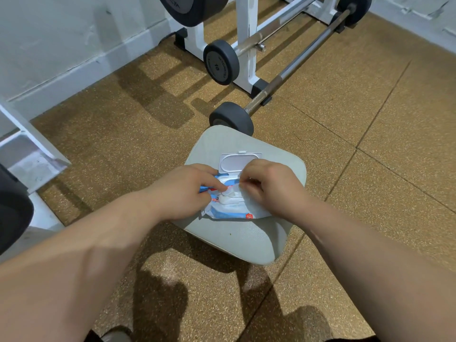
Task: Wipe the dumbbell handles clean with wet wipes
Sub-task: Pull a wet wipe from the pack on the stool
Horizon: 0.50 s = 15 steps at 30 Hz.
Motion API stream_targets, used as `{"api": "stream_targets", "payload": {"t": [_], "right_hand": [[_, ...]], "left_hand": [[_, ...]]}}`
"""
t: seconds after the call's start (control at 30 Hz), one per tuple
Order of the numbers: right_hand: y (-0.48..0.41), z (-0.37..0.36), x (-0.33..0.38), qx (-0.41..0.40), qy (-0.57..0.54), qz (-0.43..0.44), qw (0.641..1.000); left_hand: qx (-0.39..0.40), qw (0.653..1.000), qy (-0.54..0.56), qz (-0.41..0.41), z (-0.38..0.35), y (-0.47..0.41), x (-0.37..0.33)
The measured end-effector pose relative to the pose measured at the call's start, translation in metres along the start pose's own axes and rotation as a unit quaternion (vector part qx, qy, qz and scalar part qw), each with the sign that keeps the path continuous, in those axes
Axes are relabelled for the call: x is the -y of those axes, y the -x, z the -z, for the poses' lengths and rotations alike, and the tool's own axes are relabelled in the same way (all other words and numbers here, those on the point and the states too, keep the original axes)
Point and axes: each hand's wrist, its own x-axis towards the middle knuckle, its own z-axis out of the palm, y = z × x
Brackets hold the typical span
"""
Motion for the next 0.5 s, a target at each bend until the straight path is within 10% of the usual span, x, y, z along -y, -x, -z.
{"api": "stream_targets", "payload": {"t": [0.27,0.5], "right_hand": [[0.004,0.017,-0.012,-0.054,-0.307,-0.212,0.926],[0.003,0.009,-0.006,-0.040,-0.090,-0.126,0.987]], "left_hand": [[0.002,1.000,0.011,0.015,0.000,-0.002,0.001],[0.005,0.999,-0.028,0.016,0.003,-0.001,-0.007]]}}
